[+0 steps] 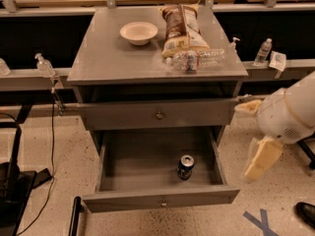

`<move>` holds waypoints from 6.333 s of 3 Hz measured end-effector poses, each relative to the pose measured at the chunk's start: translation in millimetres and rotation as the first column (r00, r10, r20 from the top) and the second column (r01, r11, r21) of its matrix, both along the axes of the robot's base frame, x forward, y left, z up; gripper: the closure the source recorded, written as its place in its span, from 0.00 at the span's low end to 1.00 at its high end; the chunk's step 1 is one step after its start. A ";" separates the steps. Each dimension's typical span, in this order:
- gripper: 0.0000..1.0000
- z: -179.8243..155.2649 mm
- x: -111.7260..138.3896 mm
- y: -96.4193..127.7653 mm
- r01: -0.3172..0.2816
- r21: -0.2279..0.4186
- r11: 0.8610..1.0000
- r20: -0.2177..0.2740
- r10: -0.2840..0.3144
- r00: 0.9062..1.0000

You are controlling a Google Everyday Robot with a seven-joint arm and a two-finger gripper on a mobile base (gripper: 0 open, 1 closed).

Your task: Pick pepsi can from middle drawer and place on counter

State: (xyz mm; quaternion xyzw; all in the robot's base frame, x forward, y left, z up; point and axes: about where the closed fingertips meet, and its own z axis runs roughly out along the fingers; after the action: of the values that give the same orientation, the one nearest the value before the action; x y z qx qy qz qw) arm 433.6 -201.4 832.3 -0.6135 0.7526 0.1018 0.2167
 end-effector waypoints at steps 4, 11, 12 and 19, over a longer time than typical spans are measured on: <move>0.00 -76.3 49.8 1.7 0.037 0.117 0.992 0.124 -0.052 0.991; 0.03 -321.7 146.1 64.8 -0.075 0.379 0.922 0.190 0.002 0.982; 0.14 -346.2 155.8 65.5 -0.049 0.367 0.929 0.179 -0.019 0.984; 1.00 -343.0 161.2 81.9 -0.054 0.669 0.742 0.128 -0.044 0.991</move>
Offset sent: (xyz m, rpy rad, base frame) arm 0.0119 0.0006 -0.0551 0.0794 -0.0295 -0.0253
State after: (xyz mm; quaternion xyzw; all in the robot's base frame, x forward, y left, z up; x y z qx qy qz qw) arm 594.8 -119.5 489.3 -0.5020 0.6475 0.3242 0.4728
